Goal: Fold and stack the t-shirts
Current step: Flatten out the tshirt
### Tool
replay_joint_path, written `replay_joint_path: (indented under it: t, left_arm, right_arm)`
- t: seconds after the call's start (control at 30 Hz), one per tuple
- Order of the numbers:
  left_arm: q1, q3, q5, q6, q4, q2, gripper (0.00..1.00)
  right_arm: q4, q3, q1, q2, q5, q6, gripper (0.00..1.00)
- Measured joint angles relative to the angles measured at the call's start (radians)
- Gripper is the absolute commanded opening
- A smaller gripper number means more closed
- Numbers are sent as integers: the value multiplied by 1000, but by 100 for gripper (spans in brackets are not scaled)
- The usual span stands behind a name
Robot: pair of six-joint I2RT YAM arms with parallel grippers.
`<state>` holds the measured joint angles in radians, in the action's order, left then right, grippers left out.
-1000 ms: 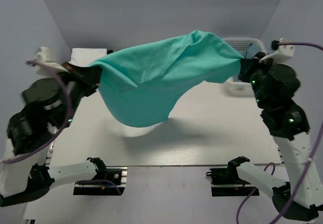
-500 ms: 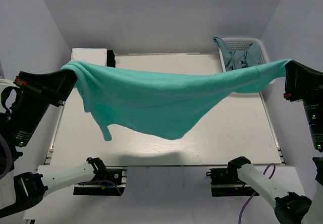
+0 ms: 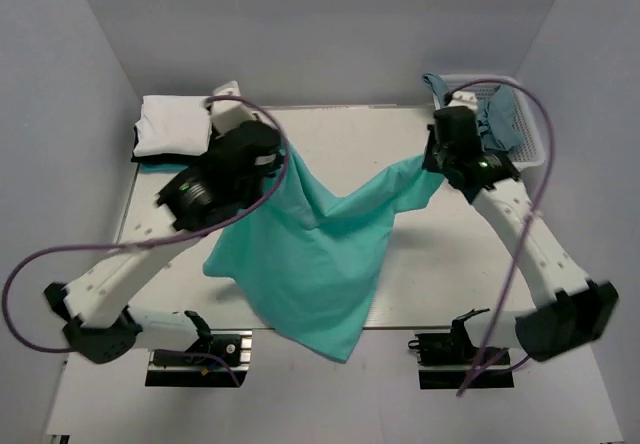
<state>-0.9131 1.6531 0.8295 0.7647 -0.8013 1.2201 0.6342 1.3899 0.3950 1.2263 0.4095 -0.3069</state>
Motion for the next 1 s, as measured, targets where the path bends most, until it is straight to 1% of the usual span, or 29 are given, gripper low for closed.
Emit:
replay_joint_path:
  t: [0.07, 0.13, 0.27, 0.33, 0.4, 0.47, 0.53, 0.57, 0.6, 0.63, 0.7, 0.73, 0.8, 0.83, 0.87, 0.93, 1.0]
  left_arm:
    - [50, -28, -6, 5, -2, 91, 2]
    - [129, -36, -37, 12, 12, 196, 2]
    - [337, -43, -162, 12, 84, 428, 1]
    - [430, -19, -217, 5, 115, 557, 1]
    - [506, 40, -271, -6, 141, 702, 1]
    - [578, 137, -328, -17, 145, 844, 6]
    - [630, 257, -385, -33, 157, 969, 28]
    - [659, 333, -429, -42, 162, 1035, 49]
    - [685, 397, -473, -56, 175, 1093, 99]
    - [711, 471, -524, -68, 182, 1149, 100]
    - [753, 600, -621, -90, 216, 1252, 100]
    - [774, 640, -673, -106, 240, 1289, 100]
    - [804, 668, -765, -141, 282, 1329, 100]
    - [813, 667, -809, -156, 294, 1336, 100]
    - [816, 660, -850, -168, 303, 1336, 100]
    - [812, 610, -916, -193, 331, 1308, 100]
    - [797, 529, -951, -216, 330, 1250, 100]
  right_arm:
    - [7, -49, -15, 103, 9, -15, 0]
    - [15, -63, -36, 193, 14, -27, 0]
    - [-16, -43, -90, 335, 13, -31, 0]
    - [-16, 8, -117, 420, 8, -31, 0]
    - [-31, 87, -146, 521, 4, -31, 0]
    - [-31, 192, -172, 627, 3, -30, 0]
    - [-25, 314, -195, 727, -1, -27, 0]
    - [-10, 398, -207, 788, -3, -26, 0]
    - [-18, 475, -218, 843, -5, -21, 4]
    - [-20, 542, -226, 896, -5, -15, 31]
    - [-10, 662, -237, 985, -11, 11, 46]
    - [-8, 721, -242, 1028, -21, 31, 59]
    - [-13, 764, -245, 1068, -48, 54, 69]
    - [-11, 760, -242, 1068, -73, 69, 80]
    - [-13, 753, -238, 1064, -93, 74, 83]
    - [-53, 671, -222, 1015, -142, 101, 90]
    - [-78, 565, -193, 942, -188, 125, 90]
